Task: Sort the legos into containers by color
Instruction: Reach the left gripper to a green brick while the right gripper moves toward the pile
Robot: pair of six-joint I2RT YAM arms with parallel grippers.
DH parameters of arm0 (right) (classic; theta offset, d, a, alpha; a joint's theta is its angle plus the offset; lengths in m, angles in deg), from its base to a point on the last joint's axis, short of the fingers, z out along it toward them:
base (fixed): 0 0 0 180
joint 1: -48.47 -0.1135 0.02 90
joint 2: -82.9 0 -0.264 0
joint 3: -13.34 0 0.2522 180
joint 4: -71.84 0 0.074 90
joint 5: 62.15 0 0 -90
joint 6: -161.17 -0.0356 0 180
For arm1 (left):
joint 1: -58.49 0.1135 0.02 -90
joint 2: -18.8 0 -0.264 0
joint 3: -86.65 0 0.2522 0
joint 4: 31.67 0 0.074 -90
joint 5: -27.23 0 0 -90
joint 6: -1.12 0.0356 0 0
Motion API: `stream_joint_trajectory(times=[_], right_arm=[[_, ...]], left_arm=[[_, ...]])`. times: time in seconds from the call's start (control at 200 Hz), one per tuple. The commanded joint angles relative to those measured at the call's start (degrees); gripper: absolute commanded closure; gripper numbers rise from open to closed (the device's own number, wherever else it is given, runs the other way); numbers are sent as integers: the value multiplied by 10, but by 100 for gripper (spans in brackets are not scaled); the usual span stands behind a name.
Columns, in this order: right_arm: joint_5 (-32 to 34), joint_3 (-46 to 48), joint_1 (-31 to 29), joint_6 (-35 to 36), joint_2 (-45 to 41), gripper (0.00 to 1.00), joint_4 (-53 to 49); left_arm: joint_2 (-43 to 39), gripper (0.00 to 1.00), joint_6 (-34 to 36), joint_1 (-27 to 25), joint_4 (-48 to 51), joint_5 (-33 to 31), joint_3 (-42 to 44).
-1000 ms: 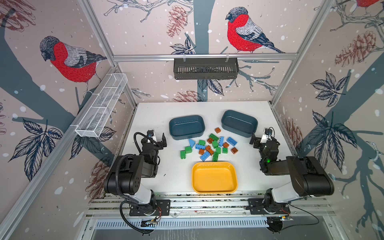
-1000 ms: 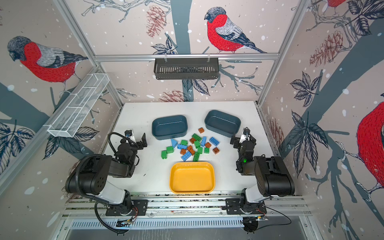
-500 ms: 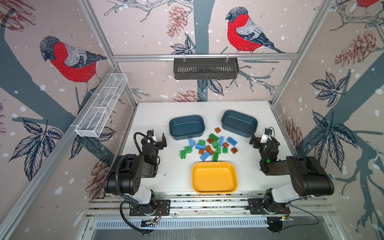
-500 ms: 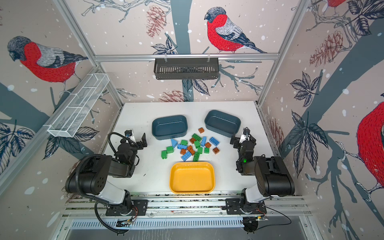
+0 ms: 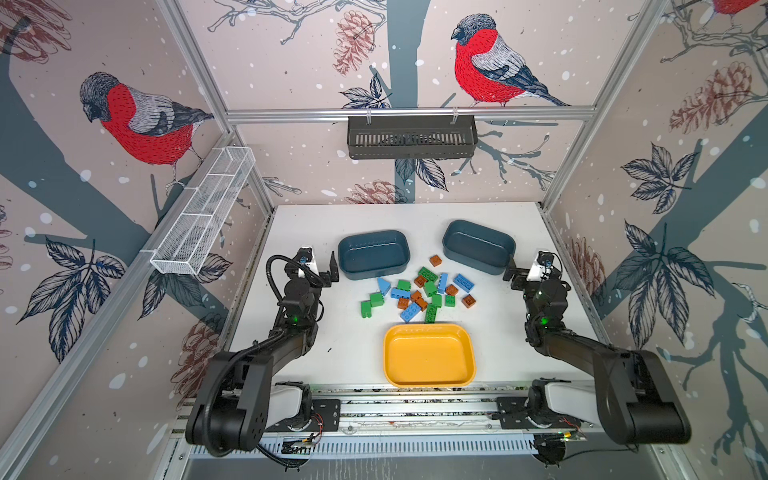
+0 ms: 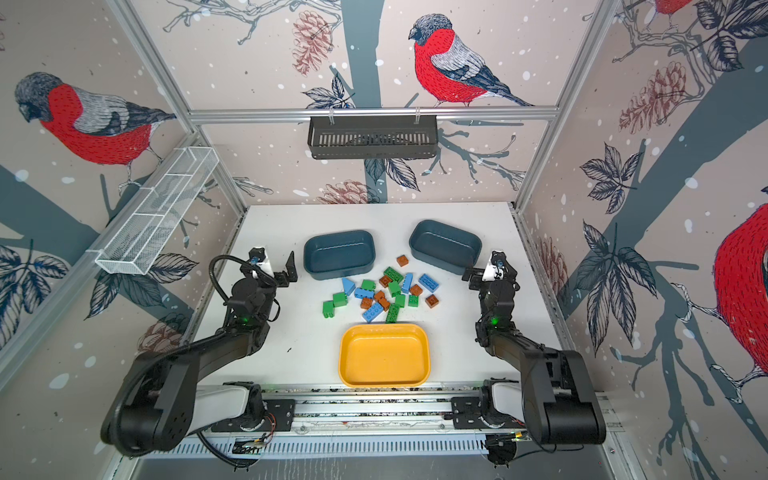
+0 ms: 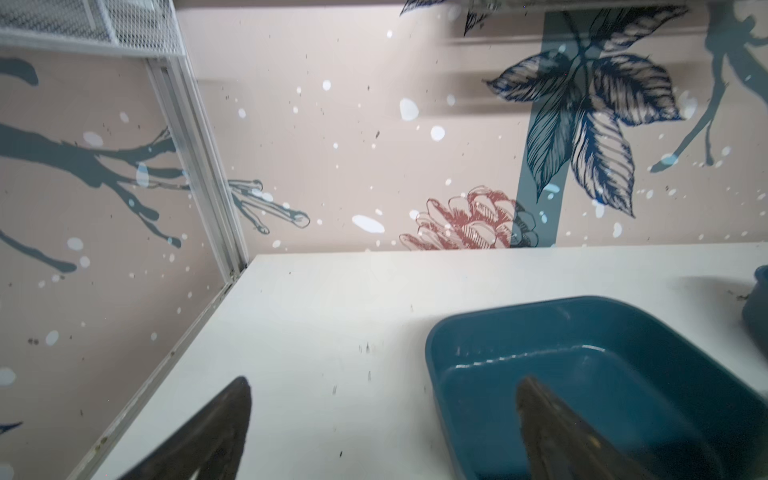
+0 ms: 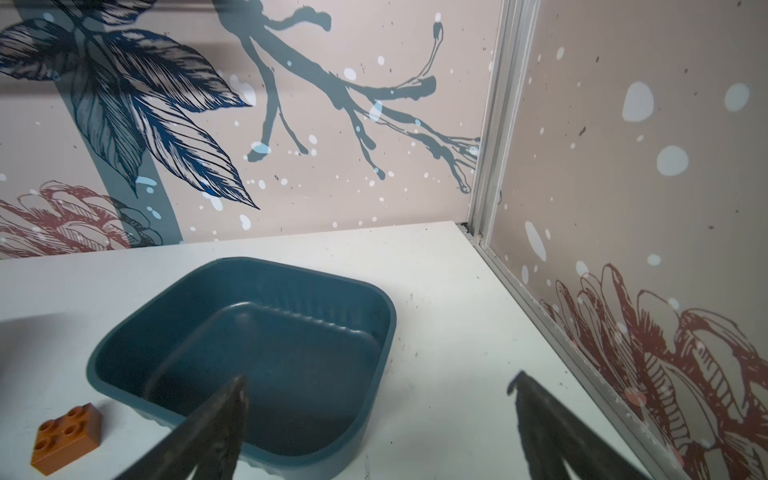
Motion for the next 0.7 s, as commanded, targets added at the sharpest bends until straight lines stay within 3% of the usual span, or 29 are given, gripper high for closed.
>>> stream_joint_trajectory(times=[0.0,0.19,0.405,0.525,0.695], right_arm=[[-39,-19,-1,-1,-45,1,-82],[-115,-70,-4,0,-110,1,-233],[-207,-137,-31,7,-150,1,-423],[-245,-146,-60,11,-170,0,-473],[-289,-173,-109,19,-172,1,-564]], left_arm=[[-43,2,-38,-4,159,10,-39],[-93,2,-74,-24,376,88,-128],[-99,2,-104,-74,624,62,-229],[-116,2,-159,-98,681,110,-231],[-91,6,-239,-155,767,105,-236]])
